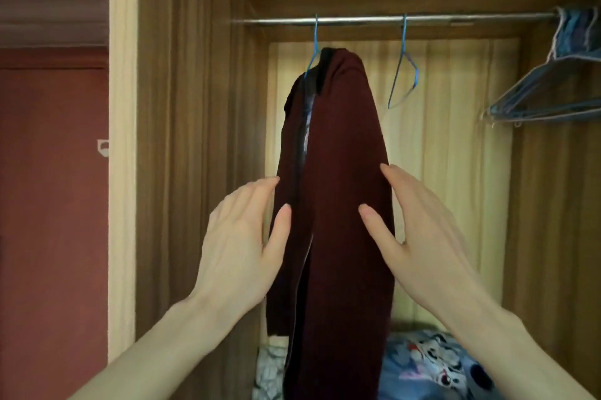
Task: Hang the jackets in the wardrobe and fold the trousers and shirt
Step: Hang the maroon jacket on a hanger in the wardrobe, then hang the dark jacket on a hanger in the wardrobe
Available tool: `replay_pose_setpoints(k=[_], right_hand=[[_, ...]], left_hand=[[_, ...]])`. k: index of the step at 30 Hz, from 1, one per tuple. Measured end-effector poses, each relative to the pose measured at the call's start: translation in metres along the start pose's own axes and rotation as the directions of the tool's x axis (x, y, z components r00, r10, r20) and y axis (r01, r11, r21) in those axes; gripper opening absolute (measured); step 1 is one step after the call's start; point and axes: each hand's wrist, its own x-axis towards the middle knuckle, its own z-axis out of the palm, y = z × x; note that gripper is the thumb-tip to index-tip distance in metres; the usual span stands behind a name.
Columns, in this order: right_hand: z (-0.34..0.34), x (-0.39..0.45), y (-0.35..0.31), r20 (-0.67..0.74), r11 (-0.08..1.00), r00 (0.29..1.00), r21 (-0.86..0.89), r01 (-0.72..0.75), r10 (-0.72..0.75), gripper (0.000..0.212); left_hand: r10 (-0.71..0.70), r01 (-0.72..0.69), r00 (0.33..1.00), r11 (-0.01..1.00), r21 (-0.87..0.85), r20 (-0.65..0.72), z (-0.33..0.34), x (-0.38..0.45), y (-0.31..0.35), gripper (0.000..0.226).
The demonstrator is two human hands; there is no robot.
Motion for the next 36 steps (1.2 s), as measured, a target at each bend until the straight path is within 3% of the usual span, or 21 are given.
replay_pose_setpoints(k=[5, 11, 19, 25, 30, 36], right_hand=[[-0.009, -0.072, 0.007, 0.076, 0.984, 0.996, -0.173, -0.038, 0.051, 0.071], [-0.019, -0.14, 0.013, 0.006, 0.947, 0.996, -0.309, -0.085, 0.091, 0.071], [-0.041, -0.204, 0.013, -0.118, 0.83, 0.98, -0.522, -0.196, 0.158, 0.065], [-0.061, -0.241, 0.004, -0.211, 0.705, 0.939, -0.621, -0.343, 0.272, 0.063], [-0.086, -0.277, -0.008, -0.28, 0.534, 0.886, -0.717, -0.448, 0.368, 0.064], [-0.134, -0.327, -0.036, -0.384, 0.242, 0.778, -0.799, -0.55, 0.497, 0.068]], left_hand=[[-0.069, 0.06, 0.99, 0.995, 0.075, 0.124, -0.001, -0.072, 0.005, 0.052], [0.081, -0.13, 0.966, 0.973, 0.192, 0.247, 0.014, -0.121, 0.003, 0.056], [0.196, -0.185, 0.947, 0.981, -0.065, 0.255, 0.061, -0.167, 0.025, 0.057], [0.329, -0.259, 0.92, 0.919, -0.296, 0.215, 0.091, -0.178, 0.053, 0.057], [0.441, -0.318, 0.884, 0.809, -0.495, 0.153, 0.124, -0.194, 0.087, 0.055], [0.546, -0.301, 0.823, 0.655, -0.693, 0.159, 0.137, -0.228, 0.146, 0.055]])
